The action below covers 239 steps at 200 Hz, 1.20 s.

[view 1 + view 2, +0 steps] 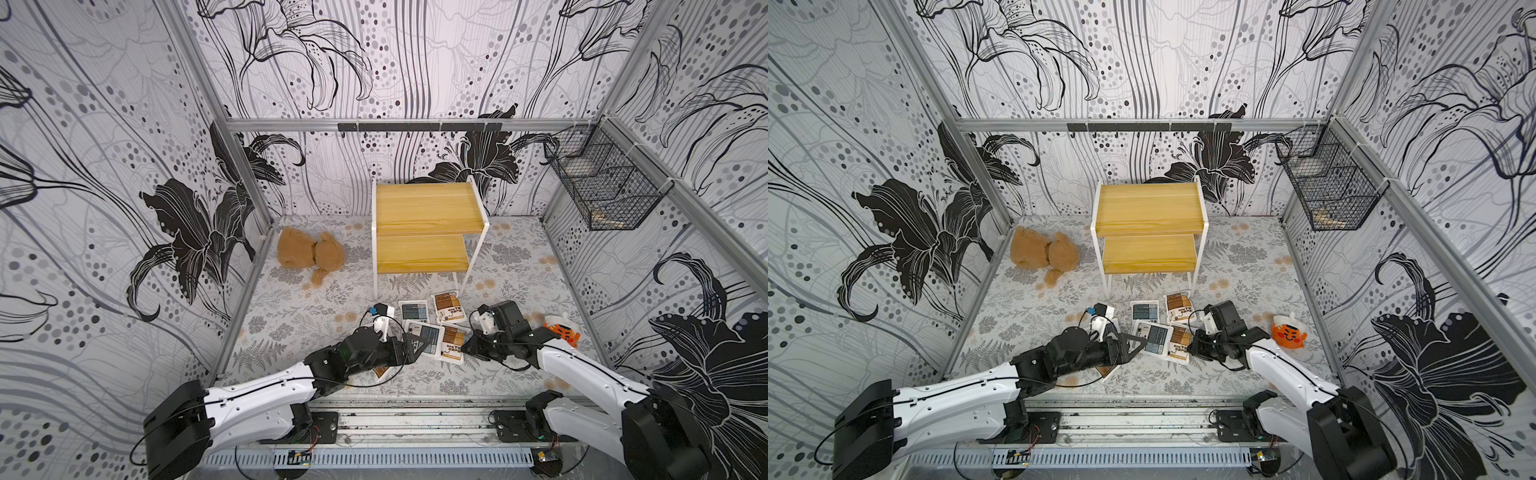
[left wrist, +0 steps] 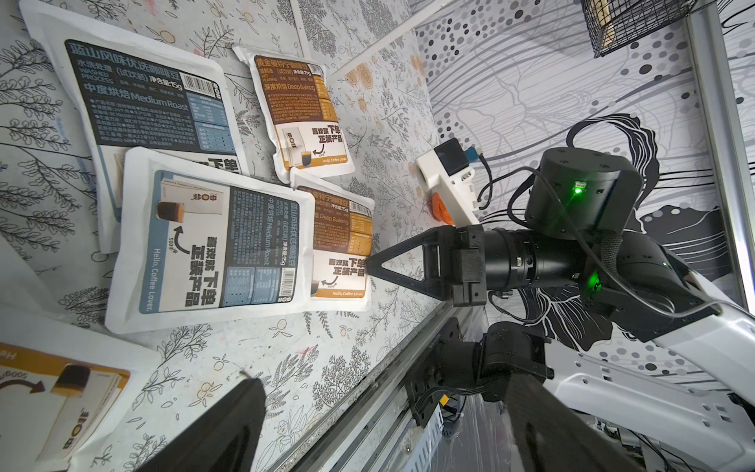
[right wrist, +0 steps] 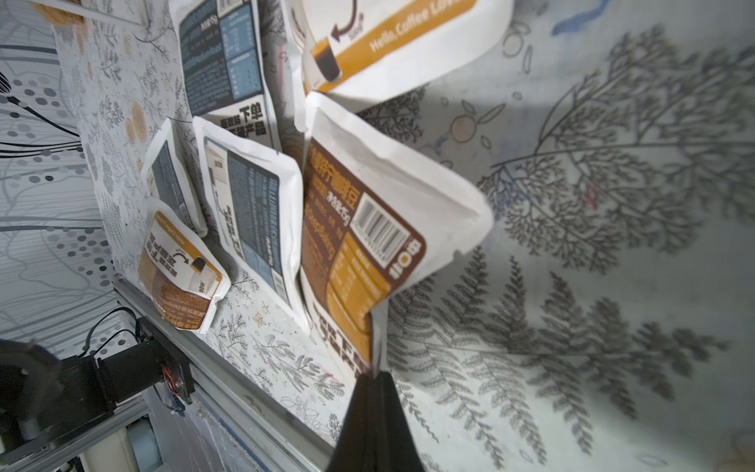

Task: Place the bagged coffee beans on the shelf by color
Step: Pick up the bagged coffee beans at the center of the board, then place the bagged coffee beans on the shelf.

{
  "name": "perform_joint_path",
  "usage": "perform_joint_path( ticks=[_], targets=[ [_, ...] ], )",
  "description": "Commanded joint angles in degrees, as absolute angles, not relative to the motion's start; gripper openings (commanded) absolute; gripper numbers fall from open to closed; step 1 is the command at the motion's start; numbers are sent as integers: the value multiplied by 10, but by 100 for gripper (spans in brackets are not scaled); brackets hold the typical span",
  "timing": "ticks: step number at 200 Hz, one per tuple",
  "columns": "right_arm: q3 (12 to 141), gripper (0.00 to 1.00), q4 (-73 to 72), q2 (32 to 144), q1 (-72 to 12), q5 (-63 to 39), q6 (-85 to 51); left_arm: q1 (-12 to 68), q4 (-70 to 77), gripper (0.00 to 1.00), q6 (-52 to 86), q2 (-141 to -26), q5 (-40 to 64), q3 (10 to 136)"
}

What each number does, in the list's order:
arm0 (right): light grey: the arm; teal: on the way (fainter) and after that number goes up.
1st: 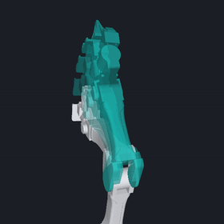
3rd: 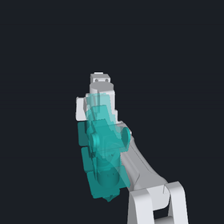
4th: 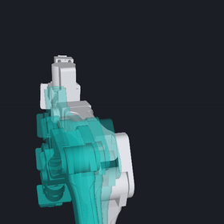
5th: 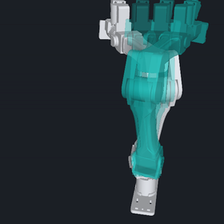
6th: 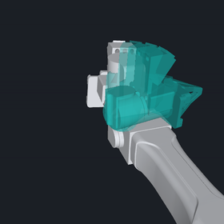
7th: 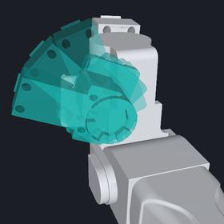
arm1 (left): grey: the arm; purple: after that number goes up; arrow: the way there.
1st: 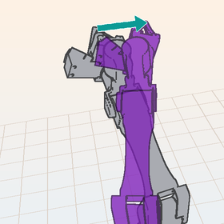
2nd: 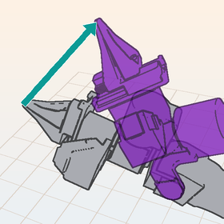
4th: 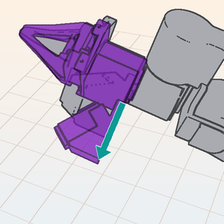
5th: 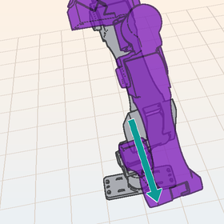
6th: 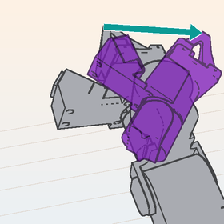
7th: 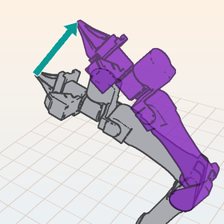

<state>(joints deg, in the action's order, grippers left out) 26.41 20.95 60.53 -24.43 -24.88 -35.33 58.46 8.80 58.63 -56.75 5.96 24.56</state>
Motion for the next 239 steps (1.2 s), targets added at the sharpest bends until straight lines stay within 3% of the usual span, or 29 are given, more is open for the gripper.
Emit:
perform_joint_path(
  ticks=[1, 89, 126, 239],
  targets=[
    [282, 0, 261, 569, -247, -213, -350, 587, 64, 97, 575, -557, 47, 271],
    [416, 0, 445, 460, -247, -160, -341, 586, 56, 97, 551, -542, 60, 311],
    [507, 0, 468, 459, -247, -205, -320, 581, 61, 97, 525, -503, 73, 328],
    [864, 0, 472, 619, -248, -364, -284, 549, -33, 97, 471, -374, 48, 444]
  ],
)
